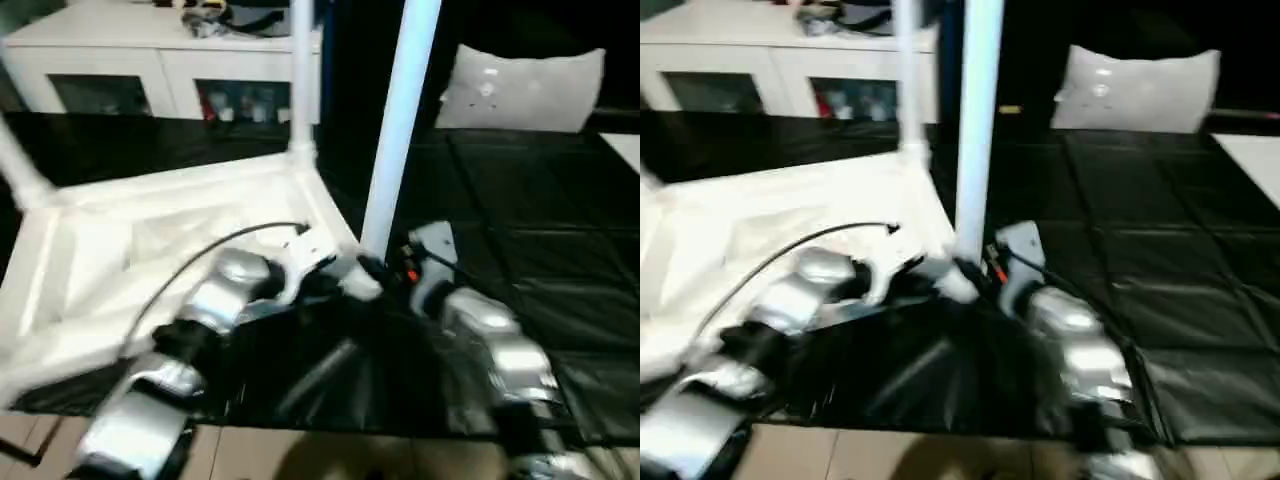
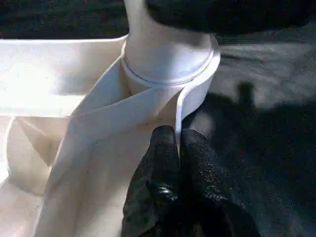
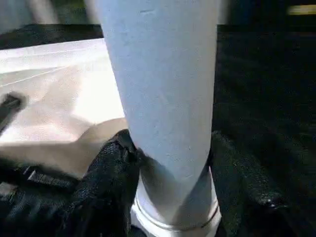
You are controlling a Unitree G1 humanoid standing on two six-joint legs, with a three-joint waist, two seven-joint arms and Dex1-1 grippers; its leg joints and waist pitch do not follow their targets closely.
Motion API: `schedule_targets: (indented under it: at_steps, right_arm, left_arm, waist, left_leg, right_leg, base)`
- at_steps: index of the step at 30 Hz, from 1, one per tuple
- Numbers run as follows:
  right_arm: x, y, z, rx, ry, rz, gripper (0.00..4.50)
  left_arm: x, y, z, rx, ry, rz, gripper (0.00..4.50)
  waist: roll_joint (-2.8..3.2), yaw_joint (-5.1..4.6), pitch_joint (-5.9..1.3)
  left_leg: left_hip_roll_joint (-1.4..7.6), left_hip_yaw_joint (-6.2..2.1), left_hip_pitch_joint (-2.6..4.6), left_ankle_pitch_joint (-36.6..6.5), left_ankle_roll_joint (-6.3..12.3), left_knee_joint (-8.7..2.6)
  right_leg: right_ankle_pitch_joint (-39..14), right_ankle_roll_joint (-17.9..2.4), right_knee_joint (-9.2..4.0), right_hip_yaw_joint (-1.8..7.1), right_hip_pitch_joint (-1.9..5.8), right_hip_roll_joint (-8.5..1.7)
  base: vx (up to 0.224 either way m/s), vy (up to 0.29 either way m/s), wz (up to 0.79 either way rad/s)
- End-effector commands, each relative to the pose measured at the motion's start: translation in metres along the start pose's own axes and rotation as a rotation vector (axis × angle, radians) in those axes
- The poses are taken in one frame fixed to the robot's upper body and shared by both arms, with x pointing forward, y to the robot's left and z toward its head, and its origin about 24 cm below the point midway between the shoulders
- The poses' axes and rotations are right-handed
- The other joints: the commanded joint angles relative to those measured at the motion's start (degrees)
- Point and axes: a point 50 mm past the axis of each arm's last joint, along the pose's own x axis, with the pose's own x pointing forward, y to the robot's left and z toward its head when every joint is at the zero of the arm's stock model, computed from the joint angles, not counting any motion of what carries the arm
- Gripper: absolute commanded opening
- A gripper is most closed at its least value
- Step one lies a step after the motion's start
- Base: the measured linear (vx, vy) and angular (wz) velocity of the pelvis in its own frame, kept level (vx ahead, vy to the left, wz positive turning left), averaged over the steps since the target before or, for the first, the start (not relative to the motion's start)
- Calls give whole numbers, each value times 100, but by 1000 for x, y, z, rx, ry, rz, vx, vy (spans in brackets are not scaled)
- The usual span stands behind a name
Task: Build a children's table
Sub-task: Rotate leg to tighten
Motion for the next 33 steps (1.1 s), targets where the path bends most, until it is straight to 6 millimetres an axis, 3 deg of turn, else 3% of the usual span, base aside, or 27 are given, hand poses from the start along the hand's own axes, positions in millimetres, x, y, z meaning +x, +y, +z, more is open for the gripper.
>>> schedule_targets:
  at_steps: [1,2,3,4,5,6,7,8,9,10,13,14,15,16,17,18,19,21,23,25,26,27,28,32,33]
  right_arm:
    - [14,44,-17,56,82,128,187]
    - [17,47,-14,68,58,99,222]
    - [17,47,-13,66,52,83,256]
    - [17,46,-12,63,44,66,256]
    - [17,46,-12,63,42,60,263]
    - [16,44,-12,67,35,48,277]
    - [15,42,-12,73,30,36,293]
    - [8,33,-12,58,1,28,302]
    - [7,31,-12,54,-2,27,306]
    - [2,26,-12,37,-23,24,325]
    - [-8,18,-11,22,-57,19,338]
    - [-15,11,-9,8,-81,10,351]
    - [-22,5,-8,20,-99,11,358]
    - [-27,1,-7,28,-111,13,378]
    - [-32,-4,-6,37,-126,5,378]
    - [-33,-5,-6,38,-129,3,391]
    - [-45,-13,-3,17,-154,-2,391]
    - [-51,-16,-1,-5,-164,8,417]
    - [-63,-18,2,-30,-173,49,422]
    - [-70,-17,4,-27,-177,86,429]
    - [-70,-17,4,-27,-177,86,446]
    - [-74,-16,6,-24,-182,105,446]
    - [-76,-13,9,-16,-195,126,450]
    - [-78,-4,17,7,-226,185,450]
    - [-78,-3,18,10,-229,191,450]
  left_arm:
    - [15,-11,33,20,-106,36,0]
    - [18,-14,37,25,-111,39,0]
    - [19,-14,38,30,-112,40,0]
    - [19,-16,38,43,-112,31,0]
    - [20,-16,38,48,-111,29,0]
    - [20,-17,38,58,-108,19,0]
    - [20,-17,37,71,-103,10,0]
    - [17,-18,32,87,-99,-22,0]
    - [17,-18,31,89,-98,-26,0]
    - [15,-17,28,99,-97,-45,0]
    - [11,-15,24,127,-98,-67,0]
    - [9,-13,21,145,-97,-81,0]
    - [6,-9,18,164,-90,-83,0]
    - [3,-7,17,176,-85,-83,0]
    - [1,-6,16,202,-88,-99,0]
    - [1,-6,15,208,-88,-103,0]
    - [-4,-3,14,257,-98,-134,0]
    - [-6,-1,14,271,-100,-141,0]
    - [-10,4,11,281,-95,-126,0]
    - [-12,7,11,273,-112,-109,0]
    - [-12,7,11,273,-112,-109,0]
    - [-13,6,13,255,-138,-115,0]
    - [-15,6,16,213,-183,-119,28]
    - [-20,4,19,153,-250,-134,62]
    - [-21,3,20,147,-255,-135,71]
  waist:
    - [6,-97,-185]
    - [1,-98,-180]
    - [-41,-116,-162]
    - [-74,-148,-152]
    - [-68,-157,-155]
    - [-27,-192,-153]
    - [-15,-219,-153]
    - [38,-208,-164]
    - [38,-208,-164]
    - [-27,-198,-176]
    - [-77,-121,-251]
    - [-64,-59,-319]
    - [-81,-35,-331]
    - [-85,36,-375]
    - [-86,79,-377]
    - [-132,97,-360]
    - [-159,113,-381]
    - [-143,211,-412]
    - [-132,271,-390]
    - [-154,358,-360]
    - [-154,358,-360]
    - [-180,365,-340]
    - [-187,369,-339]
    - [-174,391,-331]
    - [-203,399,-335]
  left_leg:
    - [286,-201,48,-3741,76,-637]
    - [287,-208,42,-3891,52,-664]
    - [170,-143,145,-3750,53,-564]
    - [43,-91,225,-3387,90,-411]
    - [10,-77,230,-3222,109,-362]
    - [46,-101,173,-3146,141,-376]
    - [99,-142,91,-3214,140,-432]
    - [227,-217,8,-3496,79,-574]
    - [227,-217,8,-3496,79,-574]
    - [146,-165,66,-3330,33,-531]
    - [118,-145,-52,-2615,173,-509]
    - [177,-146,-163,-1902,321,-526]
    - [185,-125,-181,-1671,396,-512]
    - [194,-92,-167,-1171,547,-456]
    - [196,-57,-142,-1003,641,-431]
    - [156,-20,-169,-868,806,-398]
    - [118,-14,-258,-748,917,-378]
    - [124,11,-242,-305,1090,-321]
    - [125,36,-244,-167,1180,-302]
    - [148,53,-220,-406,1058,-327]
    - [148,53,-220,-406,1058,-327]
    - [152,49,-225,-680,847,-366]
    - [151,49,-215,-843,728,-376]
    - [175,52,-195,-964,573,-397]
    - [190,43,-207,-924,558,-405]
  right_leg:
    - [-3186,-21,-364,50,212,-273]
    - [-3120,-65,-315,113,215,-305]
    - [-3577,-54,-459,97,73,-347]
    - [-4110,72,-639,-25,-18,-378]
    - [-4222,132,-691,-86,-18,-388]
    - [-4139,227,-694,-177,67,-402]
    - [-3977,257,-623,-173,147,-403]
    - [-3412,104,-428,-10,212,-436]
    - [-3412,104,-428,-10,212,-436]
    - [-3394,-111,-457,50,106,-475]
    - [-3139,-297,-366,194,148,-500]
    - [-2154,-647,-194,302,181,-479]
    - [-1832,-741,-169,326,182,-463]
    - [-1104,-981,-36,382,154,-435]
    - [-865,-1108,-10,405,121,-426]
    - [-678,-1284,33,449,114,-423]
    - [-731,-1296,71,477,187,-436]
    - [-453,-1333,133,505,149,-441]
    - [-464,-1331,127,499,143,-410]
    - [-978,-1210,83,514,127,-402]
    - [-978,-1210,83,514,127,-402]
    - [-1450,-1090,51,515,127,-385]
    - [-1733,-1007,25,523,111,-391]
    - [-1866,-976,6,544,71,-383]
    - [-1761,-1023,46,548,91,-393]
  base:
    - [0,0,0]
    - [0,0,0]
    - [0,0,0]
    - [0,0,0]
    - [0,0,0]
    - [0,0,0]
    - [0,0,0]
    - [0,0,0]
    - [0,0,0]
    - [62,18,14]
    - [0,0,0]
    - [0,0,0]
    - [0,0,0]
    - [0,0,0]
    - [79,-11,11]
    - [61,-32,6]
    - [61,-32,6]
    - [11,-28,-2]
    - [11,-28,-2]
    - [0,0,0]
    - [0,0,0]
    - [0,0,0]
    - [0,0,0]
    - [0,0,0]
    - [0,0,0]
